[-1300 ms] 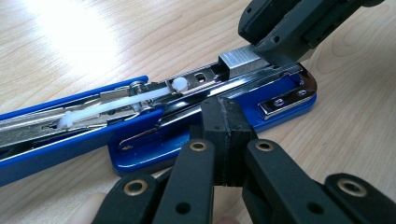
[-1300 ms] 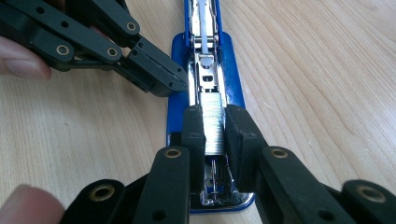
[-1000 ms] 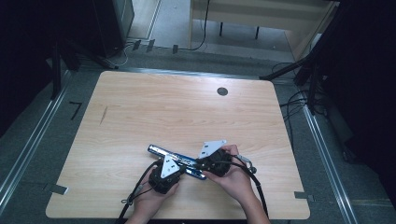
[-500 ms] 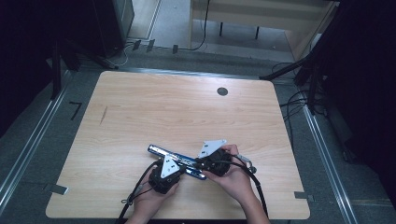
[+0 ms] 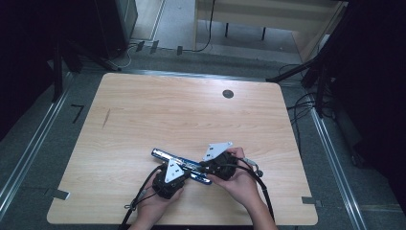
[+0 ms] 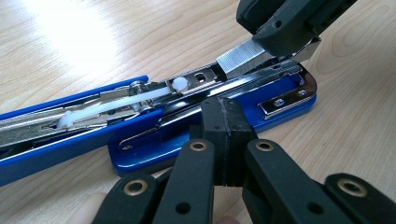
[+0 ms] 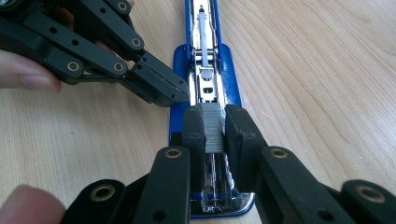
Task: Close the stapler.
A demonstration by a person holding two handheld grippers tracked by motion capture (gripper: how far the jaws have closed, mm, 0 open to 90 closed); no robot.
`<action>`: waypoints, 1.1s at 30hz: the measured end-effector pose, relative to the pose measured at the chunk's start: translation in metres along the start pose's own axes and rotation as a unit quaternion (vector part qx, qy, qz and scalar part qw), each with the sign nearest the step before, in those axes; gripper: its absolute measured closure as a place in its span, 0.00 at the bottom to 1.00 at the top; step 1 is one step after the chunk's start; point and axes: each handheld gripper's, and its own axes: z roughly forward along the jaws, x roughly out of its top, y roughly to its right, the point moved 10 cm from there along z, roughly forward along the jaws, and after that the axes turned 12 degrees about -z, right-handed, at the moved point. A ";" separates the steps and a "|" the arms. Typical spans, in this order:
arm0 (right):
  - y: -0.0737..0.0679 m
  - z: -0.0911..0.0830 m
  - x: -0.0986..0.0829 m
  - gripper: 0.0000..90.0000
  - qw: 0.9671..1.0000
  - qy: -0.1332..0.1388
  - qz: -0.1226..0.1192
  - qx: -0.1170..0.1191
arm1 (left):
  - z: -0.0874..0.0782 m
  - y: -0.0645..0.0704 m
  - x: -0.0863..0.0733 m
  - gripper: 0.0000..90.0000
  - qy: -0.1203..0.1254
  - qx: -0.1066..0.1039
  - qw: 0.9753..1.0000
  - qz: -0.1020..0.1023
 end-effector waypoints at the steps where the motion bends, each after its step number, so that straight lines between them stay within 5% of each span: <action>1: 0.000 0.000 0.000 0.89 1.000 -0.001 0.000 0.000 | 0.000 0.000 0.000 1.00 0.000 0.000 1.000 0.000; 15: 0.000 0.006 -0.003 0.88 1.000 -0.008 -0.003 0.003 | 0.000 0.000 0.000 1.00 -0.001 0.000 1.000 0.002; 24: 0.004 0.002 0.006 0.97 1.000 0.026 0.014 -0.004 | 0.000 0.000 0.000 1.00 -0.001 0.000 1.000 0.001; 33: 0.003 0.018 0.017 1.00 0.999 0.038 0.024 -0.009 | 0.000 0.000 0.000 1.00 -0.002 -0.001 1.000 0.000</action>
